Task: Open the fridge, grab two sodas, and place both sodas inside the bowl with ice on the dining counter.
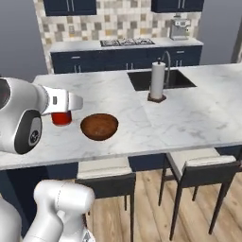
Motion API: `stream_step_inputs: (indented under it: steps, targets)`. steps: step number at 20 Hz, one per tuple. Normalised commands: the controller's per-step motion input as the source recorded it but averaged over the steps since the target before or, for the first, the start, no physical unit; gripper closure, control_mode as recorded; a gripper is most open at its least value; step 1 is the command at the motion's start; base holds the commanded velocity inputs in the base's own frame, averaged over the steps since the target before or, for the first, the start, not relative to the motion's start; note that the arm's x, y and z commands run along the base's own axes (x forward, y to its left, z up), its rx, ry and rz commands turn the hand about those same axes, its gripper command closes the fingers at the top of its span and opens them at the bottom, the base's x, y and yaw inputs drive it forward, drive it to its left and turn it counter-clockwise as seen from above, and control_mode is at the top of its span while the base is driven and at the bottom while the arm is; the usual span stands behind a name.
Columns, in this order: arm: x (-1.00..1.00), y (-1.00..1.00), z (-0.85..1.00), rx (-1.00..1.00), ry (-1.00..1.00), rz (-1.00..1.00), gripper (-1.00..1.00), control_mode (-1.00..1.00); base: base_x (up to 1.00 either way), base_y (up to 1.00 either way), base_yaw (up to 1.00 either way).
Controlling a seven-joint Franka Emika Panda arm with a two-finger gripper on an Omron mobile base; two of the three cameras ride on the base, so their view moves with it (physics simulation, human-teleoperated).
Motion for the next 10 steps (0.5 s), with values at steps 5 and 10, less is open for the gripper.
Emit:
stream_step_inputs:
  steps: [5,10]
  targets:
    - [0.0,0.0,0.0,0.0,0.0,0.0,1.0,1.0,0.82,-0.43,0.43]
    - [0.0,0.0,0.0,0.0,0.0,0.0,1.0,1.0,0.82,-0.38,0.45]
